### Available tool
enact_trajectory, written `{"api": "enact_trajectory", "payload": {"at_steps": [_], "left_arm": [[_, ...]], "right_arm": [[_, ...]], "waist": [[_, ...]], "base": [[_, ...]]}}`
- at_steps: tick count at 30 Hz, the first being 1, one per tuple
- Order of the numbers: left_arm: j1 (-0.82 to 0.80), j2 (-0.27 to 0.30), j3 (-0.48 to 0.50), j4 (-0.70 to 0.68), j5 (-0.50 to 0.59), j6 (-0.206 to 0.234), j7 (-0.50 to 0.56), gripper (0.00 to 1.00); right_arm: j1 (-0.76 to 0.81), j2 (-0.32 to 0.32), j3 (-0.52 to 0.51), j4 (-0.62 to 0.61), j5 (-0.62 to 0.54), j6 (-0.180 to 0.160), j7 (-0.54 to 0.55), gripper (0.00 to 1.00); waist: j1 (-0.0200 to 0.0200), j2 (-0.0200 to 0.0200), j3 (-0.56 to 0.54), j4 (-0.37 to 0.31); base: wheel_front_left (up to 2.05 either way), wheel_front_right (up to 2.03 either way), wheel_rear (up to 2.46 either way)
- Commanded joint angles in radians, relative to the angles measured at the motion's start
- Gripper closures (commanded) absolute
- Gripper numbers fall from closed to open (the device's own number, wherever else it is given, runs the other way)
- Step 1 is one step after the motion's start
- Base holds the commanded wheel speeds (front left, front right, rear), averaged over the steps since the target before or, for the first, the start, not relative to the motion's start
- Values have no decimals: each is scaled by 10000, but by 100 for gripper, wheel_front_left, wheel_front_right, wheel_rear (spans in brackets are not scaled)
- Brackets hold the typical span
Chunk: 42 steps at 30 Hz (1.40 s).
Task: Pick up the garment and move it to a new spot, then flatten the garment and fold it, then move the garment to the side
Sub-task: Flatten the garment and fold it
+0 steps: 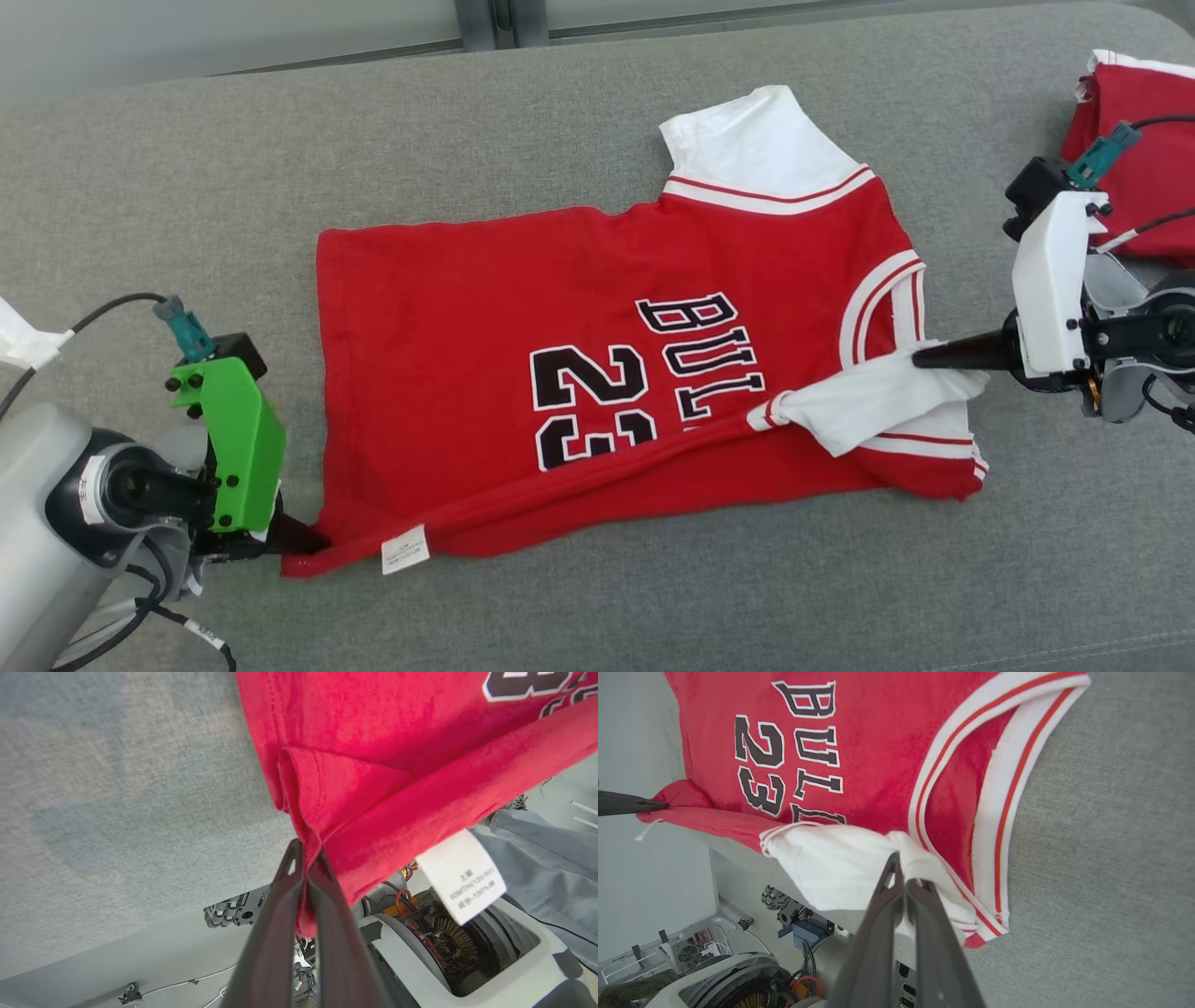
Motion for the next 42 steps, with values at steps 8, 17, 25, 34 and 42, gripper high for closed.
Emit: {"api": "enact_trajectory", "payload": {"at_steps": [8,17,25,34,42], "left_arm": [[-471,-416,255,381,-77,157,-210,100],[-710,-666,441,898,82,17,-745,0],[-370,-758,1134,1001,344,-919,-2615,0],[884,-573,2061,359,2178,-1789,-7569,0],[2642,-833,2772,-663,4204,-614,-12332,0]], "right_arm": [[-530,476,-103,894,-116,-1,-111,100],[-536,963,-297,1198,-355,-1,-843,0],[120,941,-812,591,-611,-1,-2784,0],[1737,645,-1906,-1210,-2010,-1,-8071,0],[3617,749,-3144,-1640,-3596,-1,-11114,0]], "waist": [[0,0,198,23],[0,0,-12,-66],[0,0,-806,-77],[0,0,-1453,-41],[0,0,-1833,152]], "base": [[0,0,0],[0,0,0],[0,0,0],[0,0,0],[0,0,0]]}}
